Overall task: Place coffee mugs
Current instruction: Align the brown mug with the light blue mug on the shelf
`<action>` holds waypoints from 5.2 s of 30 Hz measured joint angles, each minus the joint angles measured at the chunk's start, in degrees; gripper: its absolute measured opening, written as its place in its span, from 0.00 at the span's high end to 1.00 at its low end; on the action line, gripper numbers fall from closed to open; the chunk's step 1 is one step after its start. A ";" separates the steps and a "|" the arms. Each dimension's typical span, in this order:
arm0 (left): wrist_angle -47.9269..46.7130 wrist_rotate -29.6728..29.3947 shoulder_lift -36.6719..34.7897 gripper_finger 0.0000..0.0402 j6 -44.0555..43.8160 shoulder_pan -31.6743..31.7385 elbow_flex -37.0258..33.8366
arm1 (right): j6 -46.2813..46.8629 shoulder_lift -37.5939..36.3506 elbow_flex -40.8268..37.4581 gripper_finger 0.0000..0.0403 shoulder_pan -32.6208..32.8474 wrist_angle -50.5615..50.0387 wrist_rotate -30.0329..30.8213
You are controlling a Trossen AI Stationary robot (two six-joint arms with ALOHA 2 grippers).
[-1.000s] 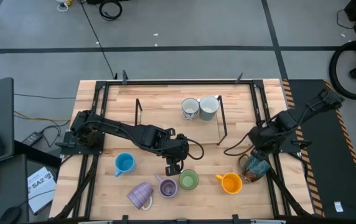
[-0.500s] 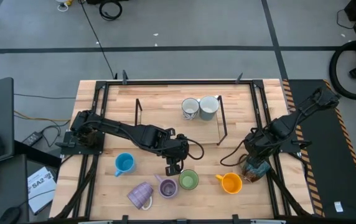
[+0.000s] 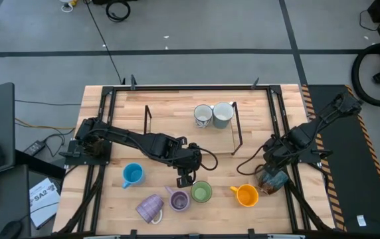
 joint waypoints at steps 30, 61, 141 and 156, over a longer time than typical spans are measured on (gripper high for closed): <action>-0.01 0.05 0.00 0.76 0.00 -0.07 0.00 | 7.31 0.58 0.00 0.66 7.41 14.78 -0.11; 0.02 0.22 0.00 0.76 0.00 -1.05 0.00 | -2.99 -3.72 0.00 0.66 8.16 6.12 10.84; 0.20 0.22 0.00 0.76 -2.43 -1.05 0.00 | -29.13 -25.54 -29.64 0.67 -14.33 45.44 -20.12; 0.20 0.22 0.00 0.76 -2.64 -1.05 0.00 | -28.79 -25.56 -29.59 0.88 -14.31 46.95 -21.68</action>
